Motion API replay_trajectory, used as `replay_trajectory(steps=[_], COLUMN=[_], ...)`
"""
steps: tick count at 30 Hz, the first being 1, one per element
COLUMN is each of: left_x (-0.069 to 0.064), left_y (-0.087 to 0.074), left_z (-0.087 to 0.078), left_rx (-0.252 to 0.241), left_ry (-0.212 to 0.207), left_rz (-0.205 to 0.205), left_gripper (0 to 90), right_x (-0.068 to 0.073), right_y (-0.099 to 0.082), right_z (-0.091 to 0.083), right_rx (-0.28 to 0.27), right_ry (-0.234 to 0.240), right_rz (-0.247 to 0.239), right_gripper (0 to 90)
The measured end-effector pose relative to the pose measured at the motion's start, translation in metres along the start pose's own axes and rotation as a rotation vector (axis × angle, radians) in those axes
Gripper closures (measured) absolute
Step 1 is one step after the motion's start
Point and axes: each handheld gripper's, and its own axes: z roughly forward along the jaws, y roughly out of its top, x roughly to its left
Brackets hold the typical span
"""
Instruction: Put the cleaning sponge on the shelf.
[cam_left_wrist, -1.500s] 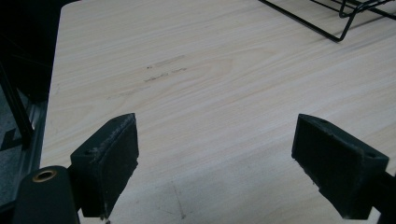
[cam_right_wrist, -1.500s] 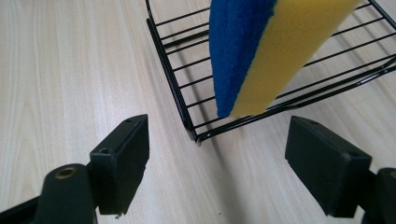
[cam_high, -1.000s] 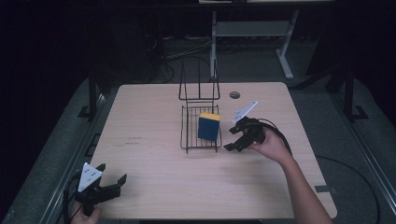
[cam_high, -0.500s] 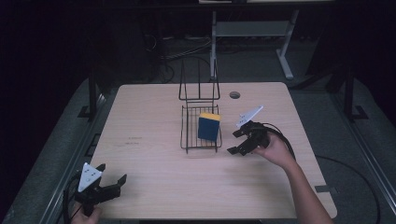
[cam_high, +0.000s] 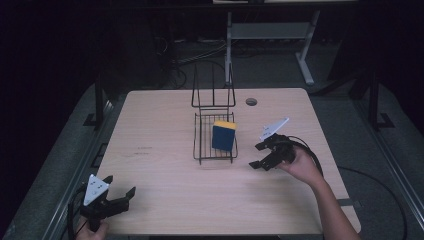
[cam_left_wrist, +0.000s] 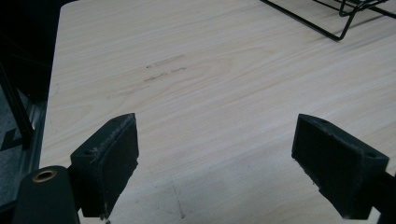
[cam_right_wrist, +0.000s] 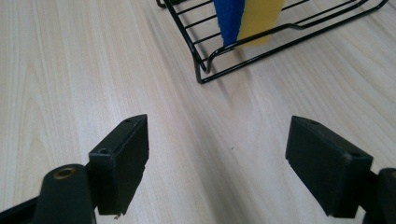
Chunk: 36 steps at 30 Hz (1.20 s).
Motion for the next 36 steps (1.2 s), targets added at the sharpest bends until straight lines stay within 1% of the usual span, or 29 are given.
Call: replay_trajectory(steps=[13,17,18,24,25,26,27,28,30,35,36], left_x=[0.0,-0.001,0.0,-0.001,-0.001,-0.001,-0.001,0.0,0.0,-0.001,-0.001], left_y=[0.0,0.0,0.0,0.0,0.0,0.0,0.0,0.0,0.0,0.0,0.0], left_z=[0.0,0.0,0.0,0.0,0.0,0.0,0.0,0.0,0.0,0.001,0.001], left_rx=[0.004,0.002,0.003,0.003,0.005,0.003,0.004,0.006,0.008,0.005,0.005], left_ry=[-0.002,-0.003,-0.002,-0.003,-0.003,-0.002,-0.002,-0.003,-0.003,-0.004,-0.004], left_rz=[0.004,0.006,0.005,0.003,0.003,0.001,0.0,0.0,0.0,0.004,0.004], left_gripper=[14.1,14.1,14.1,14.1,14.1,14.1,14.1,14.1,14.1,14.1,14.1], right_x=[0.005,0.006,0.006,0.009,0.009,0.011,0.011,0.012,0.013,0.018,0.019], right_y=[-0.022,-0.026,-0.026,-0.033,-0.034,-0.035,-0.037,-0.037,-0.04,-0.044,-0.045], right_z=[-0.008,-0.01,-0.011,-0.012,-0.011,-0.012,-0.012,-0.012,-0.012,-0.014,-0.014], right_rx=[-0.009,-0.009,-0.011,-0.008,-0.011,-0.01,-0.01,-0.008,-0.009,-0.025,-0.029], right_ry=[-0.011,-0.014,-0.019,-0.026,-0.026,-0.024,-0.029,-0.032,-0.024,-0.035,-0.03], right_rz=[0.027,0.038,0.027,0.043,0.038,0.045,0.036,0.042,0.047,0.042,0.05], right_gripper=[20.9,20.9,20.8,19.5,19.5,19.4,19.0,18.8,18.7,17.4,17.4])
